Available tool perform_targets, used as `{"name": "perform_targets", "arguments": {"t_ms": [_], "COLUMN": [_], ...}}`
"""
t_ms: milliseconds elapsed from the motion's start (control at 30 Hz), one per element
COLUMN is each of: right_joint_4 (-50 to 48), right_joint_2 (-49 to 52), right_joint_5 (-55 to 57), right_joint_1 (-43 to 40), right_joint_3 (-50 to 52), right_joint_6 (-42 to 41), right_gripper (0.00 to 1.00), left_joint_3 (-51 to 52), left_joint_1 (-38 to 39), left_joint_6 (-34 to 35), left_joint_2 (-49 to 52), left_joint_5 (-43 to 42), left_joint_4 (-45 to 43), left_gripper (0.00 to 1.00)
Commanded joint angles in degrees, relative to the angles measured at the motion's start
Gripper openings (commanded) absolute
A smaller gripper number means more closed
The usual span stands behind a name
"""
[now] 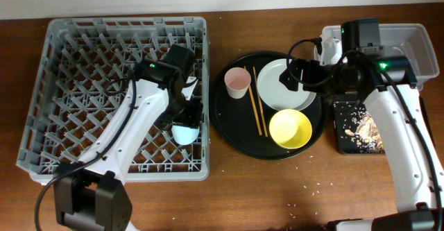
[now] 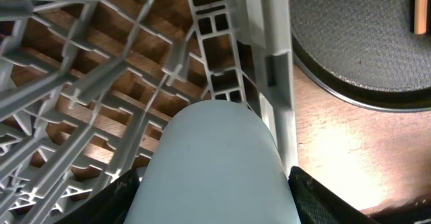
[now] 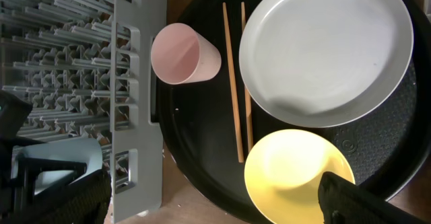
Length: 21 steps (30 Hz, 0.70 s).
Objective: Sort waste into correct bins and load items into the dishwasher rack
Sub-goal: 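Place the blue cup upside down in the rack with left gripper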
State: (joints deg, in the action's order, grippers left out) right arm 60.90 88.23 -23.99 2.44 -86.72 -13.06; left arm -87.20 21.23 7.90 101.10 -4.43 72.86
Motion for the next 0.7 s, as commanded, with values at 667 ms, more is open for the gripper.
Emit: {"name": "perform_targets", "arguments": {"t_ms": [667], "right_joint_4": [-0.22], "right_joint_2": [-0.15], "right_joint_5": [0.70], "right_joint_1": [-0.22], "right_joint_3": [-0.83], "right_joint_6": [0.63], "right_gripper": [0.99], "left_joint_3": [7.78], "left_joint_1": [0.42], "left_joint_6": [-0.92], "left_joint_2": [2.25], "left_joint_5": [1.90], "left_joint_4": [-6.91], "left_gripper": [0.66]}}
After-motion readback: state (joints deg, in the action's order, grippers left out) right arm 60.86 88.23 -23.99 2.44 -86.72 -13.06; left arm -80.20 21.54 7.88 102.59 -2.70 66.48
